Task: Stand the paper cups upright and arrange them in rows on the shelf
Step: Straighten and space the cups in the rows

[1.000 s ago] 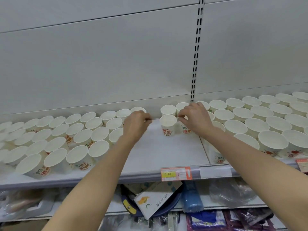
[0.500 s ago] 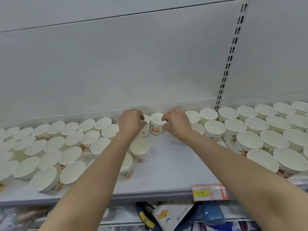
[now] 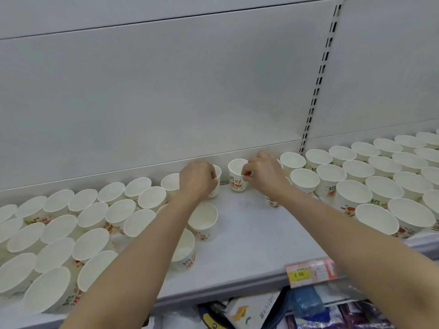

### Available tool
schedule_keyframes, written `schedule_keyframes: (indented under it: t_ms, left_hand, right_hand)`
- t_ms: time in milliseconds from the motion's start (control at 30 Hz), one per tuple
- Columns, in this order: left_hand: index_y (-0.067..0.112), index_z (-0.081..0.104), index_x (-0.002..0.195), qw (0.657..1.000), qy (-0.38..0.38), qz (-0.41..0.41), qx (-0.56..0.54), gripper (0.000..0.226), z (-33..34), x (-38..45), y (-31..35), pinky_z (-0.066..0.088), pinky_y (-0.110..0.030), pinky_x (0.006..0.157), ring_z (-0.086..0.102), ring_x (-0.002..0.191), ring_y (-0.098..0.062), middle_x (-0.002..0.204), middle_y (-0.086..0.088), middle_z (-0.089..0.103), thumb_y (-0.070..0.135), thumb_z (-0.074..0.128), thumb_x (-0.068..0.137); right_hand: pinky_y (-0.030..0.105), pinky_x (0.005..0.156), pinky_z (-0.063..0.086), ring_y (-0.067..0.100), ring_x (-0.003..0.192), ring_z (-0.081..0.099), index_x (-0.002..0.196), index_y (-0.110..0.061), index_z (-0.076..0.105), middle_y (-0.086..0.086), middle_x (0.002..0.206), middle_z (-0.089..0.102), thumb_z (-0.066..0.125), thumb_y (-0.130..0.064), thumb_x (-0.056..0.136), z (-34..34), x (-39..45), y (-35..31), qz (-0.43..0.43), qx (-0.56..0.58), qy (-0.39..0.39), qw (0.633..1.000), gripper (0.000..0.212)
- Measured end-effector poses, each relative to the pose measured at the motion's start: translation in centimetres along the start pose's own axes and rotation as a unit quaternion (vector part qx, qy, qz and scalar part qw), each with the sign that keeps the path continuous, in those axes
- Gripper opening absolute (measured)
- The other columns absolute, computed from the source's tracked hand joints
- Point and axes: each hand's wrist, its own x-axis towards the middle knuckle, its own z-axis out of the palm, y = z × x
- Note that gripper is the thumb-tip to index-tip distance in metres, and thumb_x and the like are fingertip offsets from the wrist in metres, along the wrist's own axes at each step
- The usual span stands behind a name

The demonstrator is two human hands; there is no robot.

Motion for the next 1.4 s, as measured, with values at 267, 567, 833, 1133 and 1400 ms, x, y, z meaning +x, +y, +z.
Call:
schedule_keyframes:
  t_ms: [267, 567, 833, 1133, 1400]
  left_hand:
    - [0.028, 0.071, 0.097, 0.997, -0.030, 0.058, -0.029, 0.023, 1.1, 0.0, 1.3, 0.041, -0.027, 0.071, 0.058, 0.103, -0.019, 0.102, 0.003, 0.064, 0.033, 0.075, 0.076]
    - [0.028, 0.072, 0.090, 0.999, -0.021, 0.034, -0.017, 0.010, 0.7, -0.4, 1.7, 0.036, -0.026, 0.067, 0.059, 0.101, -0.019, 0.098, 0.004, 0.068, 0.024, 0.070, 0.081]
    - [0.028, 0.074, 0.081, 0.994, 0.048, -0.042, -0.089, 0.007, -2.8, -4.1, -2.1, 0.048, -0.031, 0.068, 0.060, 0.088, -0.015, 0.084, 0.011, 0.070, 0.023, 0.068, 0.080]
    - [0.032, 0.074, 0.079, 0.979, 0.082, -0.135, -0.132, 0.013, -5.4, -17.9, -4.2, 0.048, -0.030, 0.066, 0.059, 0.074, -0.002, 0.078, 0.018, 0.067, 0.045, 0.074, 0.079]
    - [0.032, 0.072, 0.087, 0.996, 0.008, -0.089, -0.013, 0.016, -4.6, -21.2, -3.5, 0.034, -0.028, 0.069, 0.050, 0.092, -0.013, 0.083, 0.015, 0.054, 0.041, 0.078, 0.075]
  right_hand:
    - [0.035, 0.076, 0.027, 0.027, 0.088, 0.049, 0.079, -0.018, 0.071, 0.000, 0.081, 0.065, 0.070, -0.019, 0.077, -0.2, -0.1, 0.1, -0.014, -0.073, -0.035, 0.997, 0.003]
    - [0.033, 0.072, 0.021, 0.027, 0.086, 0.049, 0.080, -0.018, 0.070, -0.001, 0.081, 0.066, 0.070, -0.014, 0.075, -0.3, 0.1, 1.2, -0.058, -0.072, -0.046, 0.995, 0.006]
    - [0.034, 0.068, 0.036, 0.025, 0.072, 0.052, 0.073, -0.019, 0.070, -0.005, 0.068, 0.065, 0.072, -0.014, 0.071, -0.4, -1.9, -0.3, -0.120, 0.066, 0.097, 0.986, 0.006]
    - [0.032, 0.071, 0.041, 0.023, 0.083, 0.050, 0.087, -0.018, 0.072, -0.006, 0.086, 0.067, 0.082, -0.021, 0.066, 1.2, -6.4, -6.2, -0.233, 0.181, 0.052, 0.954, 0.023]
    - [0.037, 0.073, 0.043, 0.028, 0.081, 0.054, 0.076, -0.017, 0.073, -0.003, 0.076, 0.068, 0.082, -0.018, 0.064, 0.4, -6.9, -8.3, -0.197, 0.161, -0.013, 0.967, 0.015]
